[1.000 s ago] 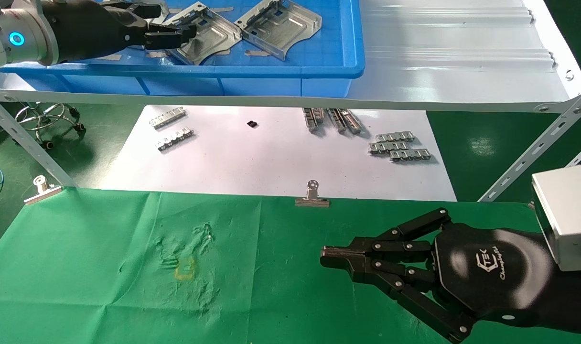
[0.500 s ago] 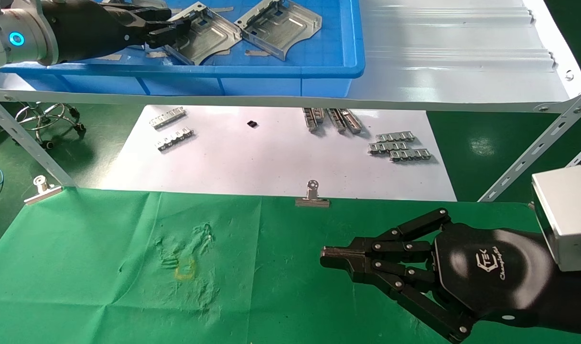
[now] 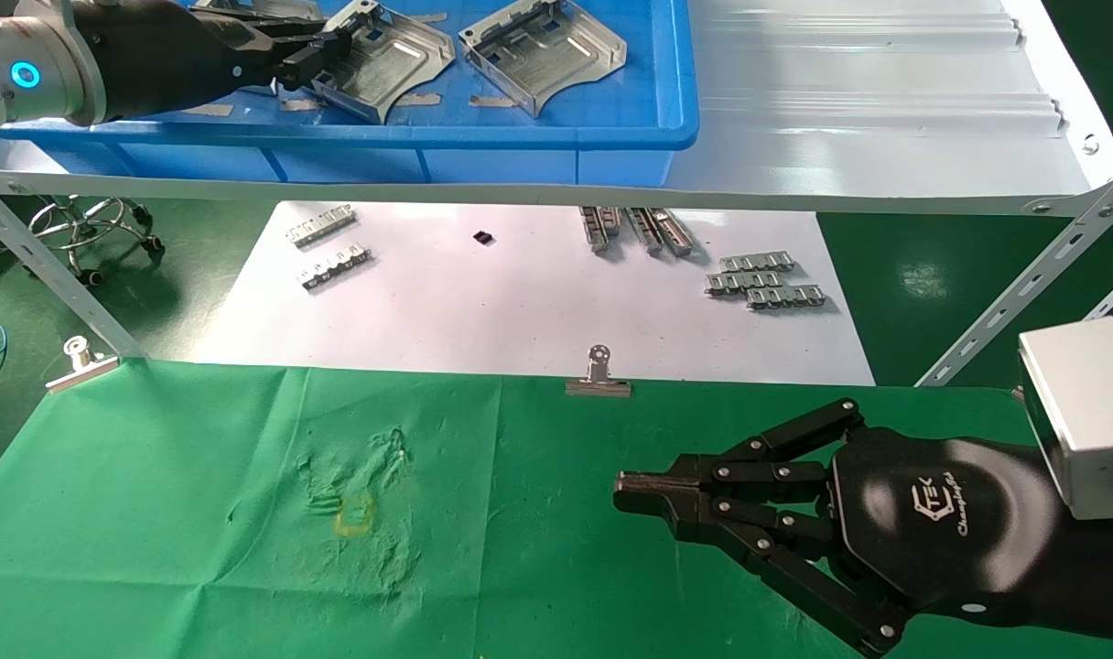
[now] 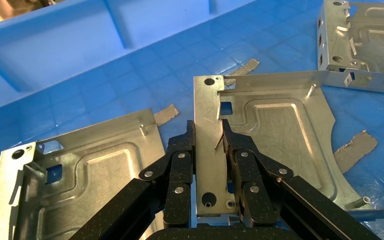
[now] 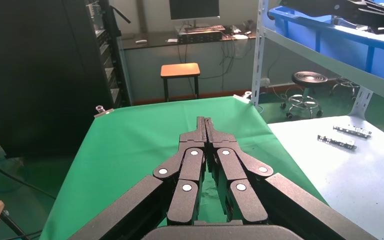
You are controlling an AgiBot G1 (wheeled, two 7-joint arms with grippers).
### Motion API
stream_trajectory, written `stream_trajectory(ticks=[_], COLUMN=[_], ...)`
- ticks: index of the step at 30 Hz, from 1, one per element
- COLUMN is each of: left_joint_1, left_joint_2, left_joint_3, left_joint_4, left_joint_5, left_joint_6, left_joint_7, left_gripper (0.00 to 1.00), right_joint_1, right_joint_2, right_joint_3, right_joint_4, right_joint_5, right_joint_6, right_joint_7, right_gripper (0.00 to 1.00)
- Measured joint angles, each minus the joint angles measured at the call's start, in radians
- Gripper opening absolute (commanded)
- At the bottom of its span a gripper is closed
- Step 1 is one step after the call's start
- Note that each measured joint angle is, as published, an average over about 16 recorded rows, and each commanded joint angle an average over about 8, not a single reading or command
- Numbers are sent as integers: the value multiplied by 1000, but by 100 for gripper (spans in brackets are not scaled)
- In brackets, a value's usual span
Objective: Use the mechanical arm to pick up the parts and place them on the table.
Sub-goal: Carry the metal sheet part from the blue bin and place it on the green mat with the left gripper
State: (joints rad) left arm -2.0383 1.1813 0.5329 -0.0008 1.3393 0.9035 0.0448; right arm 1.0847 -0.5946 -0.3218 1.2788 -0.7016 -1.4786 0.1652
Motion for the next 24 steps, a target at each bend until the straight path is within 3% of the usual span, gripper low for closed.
stream_trajectory(ticks=[14,24], left_joint_1=[-9,-35], left_joint_2=[-14,-58], left_joint_3=[-9,-28], left_joint_4=[-6,-24], left_joint_5=[-13,-42], left_joint_6=[4,119], left_joint_7=[10,21], left_gripper=[0,0], right_joint_1=[0,0], right_joint_2=[0,0], right_joint_3=[0,-1], right_joint_4=[0,0], right_joint_5=[0,1], right_joint_6=[0,0], right_joint_7=[0,0], right_gripper=[0,0])
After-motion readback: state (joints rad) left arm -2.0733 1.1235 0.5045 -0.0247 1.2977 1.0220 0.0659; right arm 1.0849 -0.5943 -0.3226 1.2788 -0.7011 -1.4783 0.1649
